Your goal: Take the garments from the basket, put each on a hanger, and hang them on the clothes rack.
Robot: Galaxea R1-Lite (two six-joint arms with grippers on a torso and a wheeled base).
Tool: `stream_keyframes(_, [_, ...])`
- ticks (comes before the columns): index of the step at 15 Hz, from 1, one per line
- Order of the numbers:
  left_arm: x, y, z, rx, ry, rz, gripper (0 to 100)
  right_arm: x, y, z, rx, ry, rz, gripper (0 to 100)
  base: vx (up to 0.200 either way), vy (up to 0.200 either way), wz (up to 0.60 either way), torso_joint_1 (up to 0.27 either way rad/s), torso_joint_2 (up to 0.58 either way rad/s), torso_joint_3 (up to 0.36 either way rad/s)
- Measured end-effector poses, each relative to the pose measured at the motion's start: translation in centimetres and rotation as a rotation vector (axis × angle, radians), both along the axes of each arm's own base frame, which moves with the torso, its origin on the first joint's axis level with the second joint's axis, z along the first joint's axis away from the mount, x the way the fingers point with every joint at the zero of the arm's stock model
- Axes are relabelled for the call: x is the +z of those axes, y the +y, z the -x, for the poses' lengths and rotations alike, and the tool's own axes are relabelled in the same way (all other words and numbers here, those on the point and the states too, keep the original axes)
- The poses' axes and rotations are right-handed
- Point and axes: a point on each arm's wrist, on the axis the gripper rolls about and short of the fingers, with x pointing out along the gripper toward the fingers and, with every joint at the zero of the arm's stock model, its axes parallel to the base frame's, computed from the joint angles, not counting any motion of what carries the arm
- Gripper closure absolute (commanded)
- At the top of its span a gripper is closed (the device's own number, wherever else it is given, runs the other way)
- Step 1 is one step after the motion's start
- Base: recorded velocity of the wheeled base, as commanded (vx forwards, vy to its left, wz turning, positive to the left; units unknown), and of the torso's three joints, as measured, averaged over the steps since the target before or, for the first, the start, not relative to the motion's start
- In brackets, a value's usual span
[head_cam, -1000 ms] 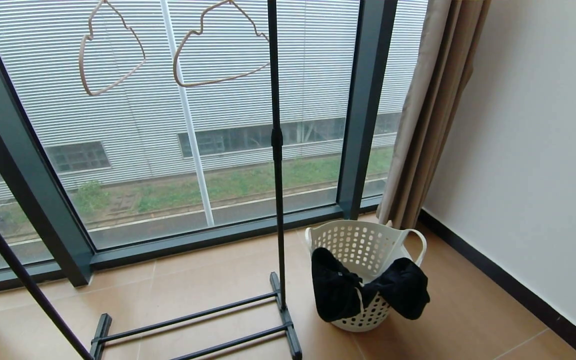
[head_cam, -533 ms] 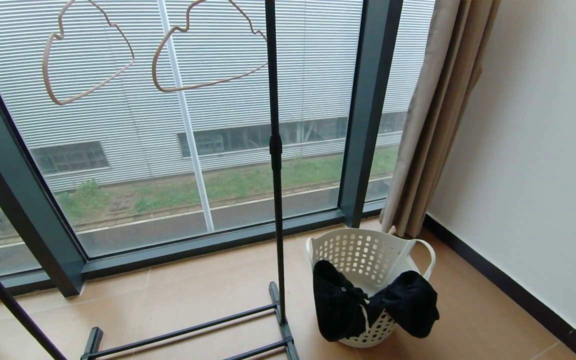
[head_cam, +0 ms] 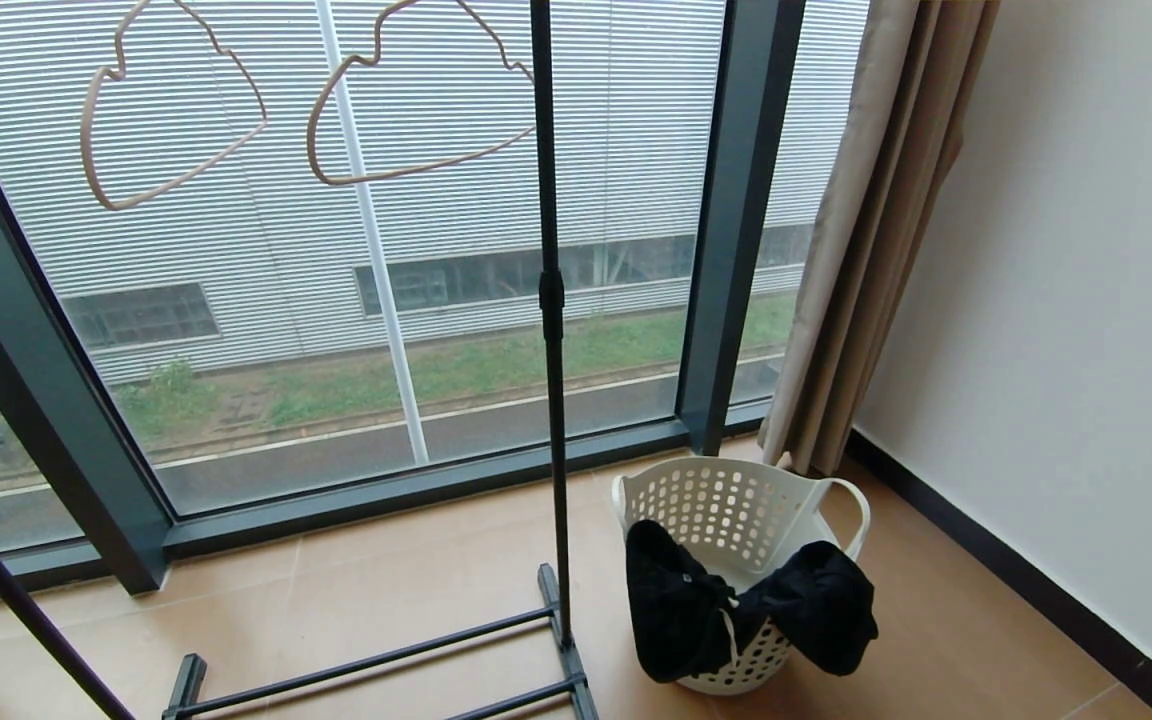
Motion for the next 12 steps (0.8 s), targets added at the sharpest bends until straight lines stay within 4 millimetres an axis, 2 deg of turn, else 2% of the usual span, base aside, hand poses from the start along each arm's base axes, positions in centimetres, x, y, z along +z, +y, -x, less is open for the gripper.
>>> stream_keyframes(4, [0.01, 0.00, 0.00, 0.000, 0.000, -0.001, 0, 0.02, 0.00, 0.00, 0.000, -0.001, -0.001, 0, 0.000, 0.000, 0.00, -0.001, 0.00, -0.025])
stream_keyframes(12, [0.01, 0.00, 0.00, 0.000, 0.000, 0.000, 0, 0.02, 0.00, 0.00, 0.000, -0.001, -0.001, 0, 0.000, 0.000, 0.00, 0.002, 0.00, -0.179])
